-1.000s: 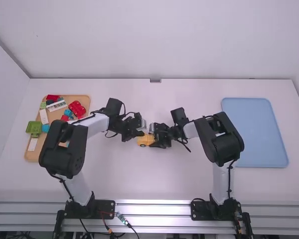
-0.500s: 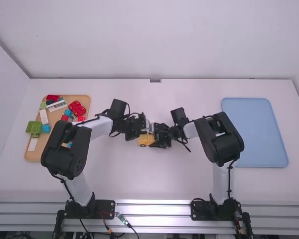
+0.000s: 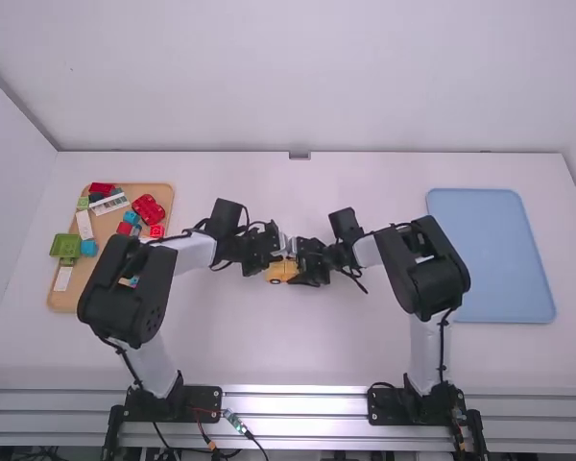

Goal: Assemble lego blocks to make yellow taxi

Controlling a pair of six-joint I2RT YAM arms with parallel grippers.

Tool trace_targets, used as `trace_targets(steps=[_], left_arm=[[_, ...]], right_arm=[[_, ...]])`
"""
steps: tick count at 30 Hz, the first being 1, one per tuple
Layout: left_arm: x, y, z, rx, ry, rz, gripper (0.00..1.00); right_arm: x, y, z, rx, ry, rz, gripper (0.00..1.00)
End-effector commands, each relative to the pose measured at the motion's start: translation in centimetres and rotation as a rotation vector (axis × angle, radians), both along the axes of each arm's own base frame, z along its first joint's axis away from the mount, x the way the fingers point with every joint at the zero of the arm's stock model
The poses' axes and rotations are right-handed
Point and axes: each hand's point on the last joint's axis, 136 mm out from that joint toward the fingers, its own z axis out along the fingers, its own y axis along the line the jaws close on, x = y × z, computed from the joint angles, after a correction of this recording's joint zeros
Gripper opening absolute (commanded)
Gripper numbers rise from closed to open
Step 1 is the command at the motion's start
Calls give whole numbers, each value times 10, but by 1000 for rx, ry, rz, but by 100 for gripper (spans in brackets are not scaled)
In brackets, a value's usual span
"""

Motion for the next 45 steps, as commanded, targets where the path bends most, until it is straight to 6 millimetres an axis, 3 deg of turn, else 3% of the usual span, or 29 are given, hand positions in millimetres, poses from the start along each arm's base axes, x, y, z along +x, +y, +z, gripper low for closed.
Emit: trace_targets(steps=[1, 4, 8, 15, 21, 45], left_arm=[[4, 0, 9, -2, -20, 35, 2], [17, 5, 18, 6, -51, 106, 2], [14, 5, 32, 2, -71, 96, 2], [-16, 7, 43, 31, -55, -12, 2], [-29, 7, 36, 30, 3, -32, 2], [-30, 1, 12, -4, 46, -48, 2]], right_arm=[[4, -1, -4, -13, 9, -16, 35], [4, -2, -4, -16, 9, -17, 35], [4, -2, -4, -16, 8, -17, 35], [4, -1, -4, -12, 8, -15, 35], [4, -1, -4, -14, 18, -22, 35], [4, -2, -4, -16, 14, -21, 32]])
